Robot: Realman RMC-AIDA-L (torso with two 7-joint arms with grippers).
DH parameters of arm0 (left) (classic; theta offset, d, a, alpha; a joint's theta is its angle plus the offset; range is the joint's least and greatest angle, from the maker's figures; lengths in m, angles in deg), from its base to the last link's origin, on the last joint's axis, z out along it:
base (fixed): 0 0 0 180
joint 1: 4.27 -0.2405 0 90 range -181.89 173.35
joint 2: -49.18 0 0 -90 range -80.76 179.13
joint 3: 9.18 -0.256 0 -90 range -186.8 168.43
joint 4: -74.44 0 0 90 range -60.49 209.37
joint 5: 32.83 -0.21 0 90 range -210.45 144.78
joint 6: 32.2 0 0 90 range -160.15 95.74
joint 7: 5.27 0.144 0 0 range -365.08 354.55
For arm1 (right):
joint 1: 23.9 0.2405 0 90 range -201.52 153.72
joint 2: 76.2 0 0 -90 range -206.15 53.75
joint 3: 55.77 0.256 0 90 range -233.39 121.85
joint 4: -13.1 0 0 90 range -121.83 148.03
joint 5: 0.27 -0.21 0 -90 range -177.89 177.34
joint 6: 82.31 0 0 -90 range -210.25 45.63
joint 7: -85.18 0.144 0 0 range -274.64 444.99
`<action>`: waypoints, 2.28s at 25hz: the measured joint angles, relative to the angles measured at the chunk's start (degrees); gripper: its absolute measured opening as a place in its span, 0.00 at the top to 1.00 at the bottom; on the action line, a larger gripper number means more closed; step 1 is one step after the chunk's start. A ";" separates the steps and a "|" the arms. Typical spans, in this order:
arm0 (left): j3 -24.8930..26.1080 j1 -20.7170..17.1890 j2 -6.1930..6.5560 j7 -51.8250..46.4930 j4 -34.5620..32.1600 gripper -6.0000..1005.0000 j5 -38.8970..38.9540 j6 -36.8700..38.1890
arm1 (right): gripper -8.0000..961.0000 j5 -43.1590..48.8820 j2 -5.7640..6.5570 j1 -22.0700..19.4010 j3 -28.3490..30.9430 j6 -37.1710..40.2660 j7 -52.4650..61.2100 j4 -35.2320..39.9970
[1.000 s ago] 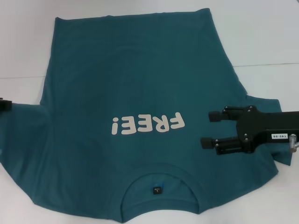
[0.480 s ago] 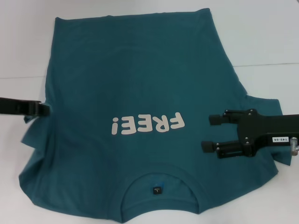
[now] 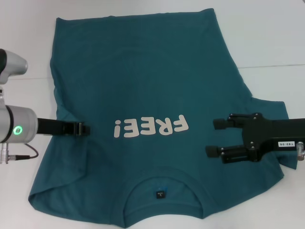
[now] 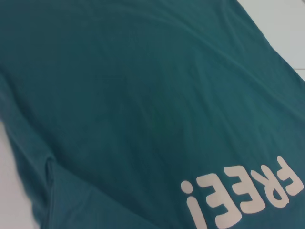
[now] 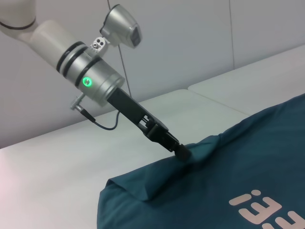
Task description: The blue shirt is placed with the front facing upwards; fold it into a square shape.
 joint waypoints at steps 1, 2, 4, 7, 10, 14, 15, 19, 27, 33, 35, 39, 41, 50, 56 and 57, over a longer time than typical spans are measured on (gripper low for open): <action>-0.15 0.12 0.02 0.26 0.44 0.95 0.26 -0.45 | 0.04 0.00 0.01 0.04 -0.04 0.00 0.04 0.00; -0.32 0.33 0.05 0.67 1.11 0.95 0.61 -0.99 | 0.04 0.00 0.03 0.09 -0.09 0.00 0.06 0.00; -0.39 0.63 0.08 1.14 1.78 0.93 0.88 -1.66 | 0.04 0.00 0.08 0.28 -0.10 0.03 0.08 0.00; -0.60 0.51 0.05 1.16 1.59 0.90 0.87 -3.37 | 0.04 0.00 0.11 0.41 -0.06 0.07 0.09 0.00; -0.39 -0.46 0.13 1.48 0.01 0.82 0.46 -5.58 | 0.04 0.00 0.21 0.51 -0.06 0.09 0.11 0.00; -0.03 -3.82 0.28 1.69 -3.53 0.67 0.34 -10.39 | 0.04 -0.01 0.30 0.52 0.05 -0.05 0.11 0.00; -0.03 -4.09 0.32 1.60 -3.60 0.65 0.33 -10.97 | 0.04 -0.01 0.30 0.52 0.05 -0.09 0.11 0.00; 0.72 -5.02 0.81 1.28 -1.68 0.56 -0.62 -13.39 | 0.04 -0.01 0.37 0.46 0.15 -0.28 0.11 0.00; 1.00 -3.94 0.41 0.78 3.61 0.38 -5.00 -15.26 | 0.04 -0.01 0.41 0.56 0.17 -0.26 0.11 0.00; 0.61 -2.36 0.31 0.98 7.12 0.33 -5.67 -17.61 | 0.04 -0.01 0.39 0.68 0.04 -0.20 0.11 0.00; 0.59 -1.34 0.33 1.03 9.08 0.33 -5.64 -17.79 | 0.04 -0.01 0.27 0.70 -0.03 -0.18 0.11 0.00; 0.70 1.04 0.22 2.23 12.34 0.33 -5.11 -18.60 | 0.04 0.02 0.10 0.70 -0.24 -0.17 0.11 0.00; 0.24 1.97 0.03 2.45 12.84 0.33 -4.57 -19.29 | 0.04 0.06 0.02 0.69 -0.25 -0.04 0.21 0.00; -0.98 4.55 -0.08 2.72 13.10 0.33 -2.95 -20.62 | 0.04 0.09 -0.09 0.63 -0.31 0.33 1.36 0.41; -0.65 2.10 0.14 2.38 9.89 0.33 -2.91 -20.17 | 0.04 0.09 -0.09 0.23 -0.29 0.55 1.63 0.70; -0.72 1.58 0.11 2.38 9.19 0.33 -2.88 -20.15 | 0.04 0.09 -0.09 0.20 -0.24 0.55 1.63 0.70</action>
